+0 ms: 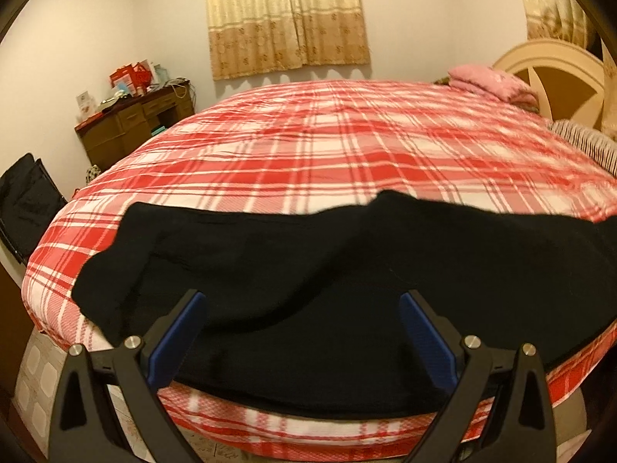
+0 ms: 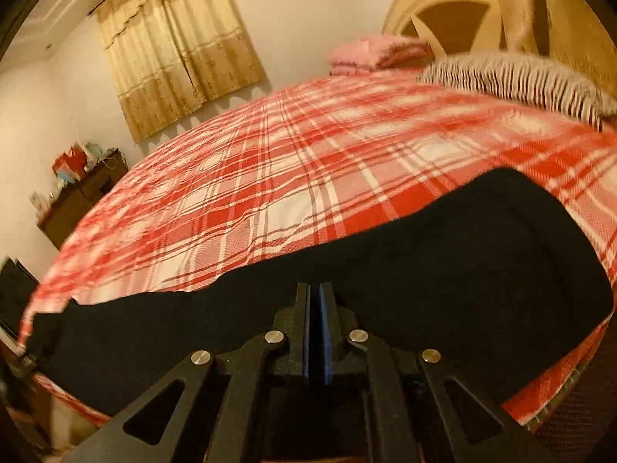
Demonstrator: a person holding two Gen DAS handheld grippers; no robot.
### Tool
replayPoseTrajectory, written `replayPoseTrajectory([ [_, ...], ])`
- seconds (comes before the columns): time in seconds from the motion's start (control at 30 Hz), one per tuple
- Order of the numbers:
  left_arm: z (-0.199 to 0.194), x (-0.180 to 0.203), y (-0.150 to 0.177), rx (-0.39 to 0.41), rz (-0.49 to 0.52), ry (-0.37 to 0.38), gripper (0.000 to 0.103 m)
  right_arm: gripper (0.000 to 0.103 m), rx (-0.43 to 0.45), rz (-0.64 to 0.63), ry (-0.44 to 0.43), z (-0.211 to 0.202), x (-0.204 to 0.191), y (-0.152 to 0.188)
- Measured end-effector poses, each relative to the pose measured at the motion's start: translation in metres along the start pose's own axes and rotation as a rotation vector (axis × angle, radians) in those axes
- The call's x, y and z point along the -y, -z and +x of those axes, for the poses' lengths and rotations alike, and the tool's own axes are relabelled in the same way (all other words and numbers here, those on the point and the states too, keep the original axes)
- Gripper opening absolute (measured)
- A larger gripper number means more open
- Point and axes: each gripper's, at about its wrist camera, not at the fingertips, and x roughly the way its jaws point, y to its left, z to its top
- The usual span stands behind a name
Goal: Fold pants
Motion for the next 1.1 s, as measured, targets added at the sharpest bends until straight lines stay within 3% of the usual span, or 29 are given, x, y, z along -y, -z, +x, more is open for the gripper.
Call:
replayPoseTrajectory([
  [0.17, -0.002, 0.005, -0.001, 0.003, 0.01, 0.004, 0.102, 0.007, 0.197, 0.148, -0.025, -0.067, 0.047, -0.011],
  [0.2, -0.002, 0.006, -0.001, 0.003, 0.008, 0.006, 0.102, 0.018, 0.201, 0.191, -0.024, -0.072, 0.059, -0.013],
  [0.23, -0.003, 0.006, -0.001, 0.003, 0.005, 0.009, 0.102, 0.042, 0.202, 0.241, -0.003, -0.077, 0.076, -0.013],
  [0.3, -0.003, 0.007, -0.001, 0.002, 0.003, 0.012, 0.102, 0.063, 0.232, 0.315, 0.027, -0.086, 0.1, -0.007],
  [0.4, -0.003, 0.007, -0.001, -0.003, -0.004, 0.011, 0.102, 0.063, 0.239, 0.381, -0.02, -0.085, 0.12, 0.001],
  [0.53, -0.003, 0.004, -0.001, -0.008, -0.022, 0.013, 0.102, 0.063, 0.222, 0.371, 0.0, -0.068, 0.12, 0.007],
  [0.7, 0.0, 0.001, 0.0, -0.022, -0.043, 0.019, 0.102, 0.062, 0.18, 0.246, 0.118, -0.059, 0.096, 0.008],
  [0.8, 0.001, 0.0, 0.002, -0.029, -0.05, 0.023, 0.102, 0.051, 0.159, 0.193, 0.174, -0.057, 0.088, 0.013],
  [0.87, 0.001, -0.001, 0.002, -0.027, -0.05, 0.023, 0.102, 0.037, 0.174, 0.179, 0.21, -0.062, 0.086, 0.014],
  [0.9, 0.001, -0.002, 0.002, -0.026, -0.052, 0.023, 0.102, 0.019, 0.186, 0.179, 0.209, -0.064, 0.086, 0.015],
  [0.93, 0.001, -0.002, 0.002, -0.027, -0.055, 0.022, 0.102, 0.014, 0.2, 0.175, 0.205, -0.067, 0.085, 0.015],
  [1.1, 0.002, -0.006, 0.003, -0.029, -0.069, 0.023, 0.102, 0.016, 0.186, 0.212, 0.184, -0.058, 0.09, 0.014],
])
